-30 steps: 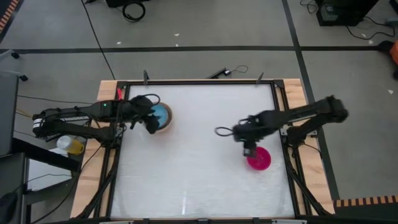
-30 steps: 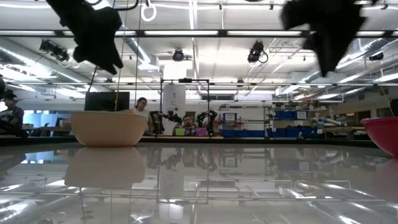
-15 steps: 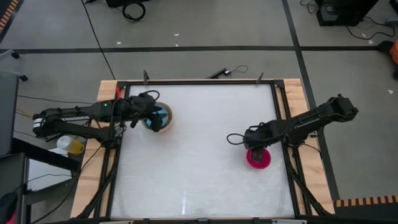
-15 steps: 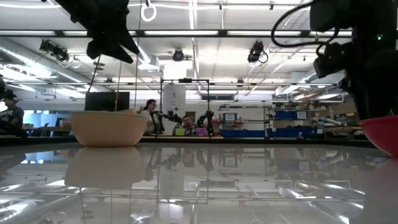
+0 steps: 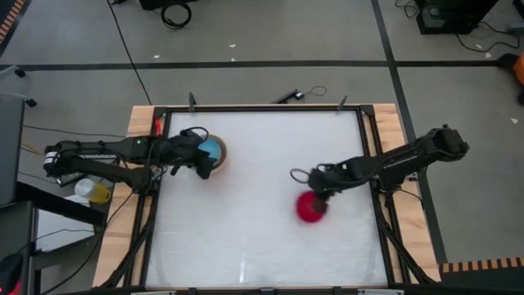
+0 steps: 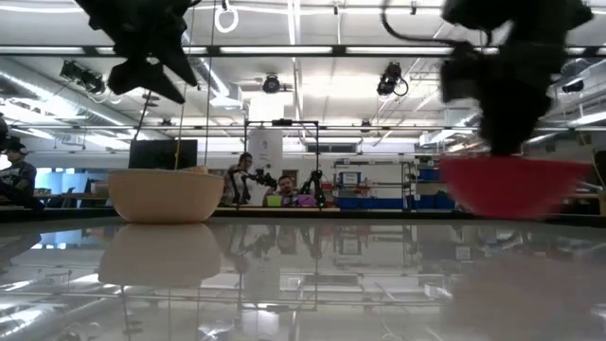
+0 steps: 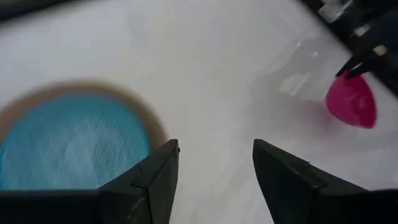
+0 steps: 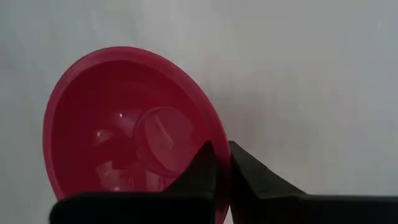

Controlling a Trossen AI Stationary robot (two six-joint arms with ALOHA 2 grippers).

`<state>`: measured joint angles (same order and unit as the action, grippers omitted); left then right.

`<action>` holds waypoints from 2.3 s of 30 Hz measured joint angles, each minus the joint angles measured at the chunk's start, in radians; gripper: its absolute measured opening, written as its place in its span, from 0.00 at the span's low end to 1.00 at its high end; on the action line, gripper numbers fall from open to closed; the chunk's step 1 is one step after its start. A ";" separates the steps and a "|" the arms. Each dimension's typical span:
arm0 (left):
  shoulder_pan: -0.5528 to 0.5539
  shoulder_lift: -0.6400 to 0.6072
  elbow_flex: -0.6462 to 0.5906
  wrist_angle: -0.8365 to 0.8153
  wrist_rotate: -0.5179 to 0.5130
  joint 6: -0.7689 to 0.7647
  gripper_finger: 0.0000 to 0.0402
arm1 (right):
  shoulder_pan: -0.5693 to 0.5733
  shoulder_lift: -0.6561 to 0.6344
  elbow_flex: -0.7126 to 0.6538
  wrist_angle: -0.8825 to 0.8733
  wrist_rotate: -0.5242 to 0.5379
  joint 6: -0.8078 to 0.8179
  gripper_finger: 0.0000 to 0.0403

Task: Nest bowls inside each other
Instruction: Stack the red bowl into the blue patterned bowl, then return to Home Position

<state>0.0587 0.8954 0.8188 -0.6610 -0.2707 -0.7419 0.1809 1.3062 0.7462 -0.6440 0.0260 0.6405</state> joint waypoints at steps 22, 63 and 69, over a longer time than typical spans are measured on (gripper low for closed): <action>-0.040 -0.288 0.000 -0.261 -0.163 -0.225 0.52 | -0.300 0.849 1.080 0.482 0.085 -0.344 0.06; -0.156 -0.274 0.000 -0.045 -0.188 0.021 0.46 | -0.358 0.890 1.470 -0.152 0.040 -0.347 0.41; -0.209 -0.185 0.000 0.275 -0.180 0.272 0.31 | -0.273 0.629 1.255 -0.113 0.168 -0.358 0.38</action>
<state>-0.1507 0.7102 0.8188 -0.3860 -0.4506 -0.4700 -0.0916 1.9352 2.0011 -0.7566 0.1943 0.2822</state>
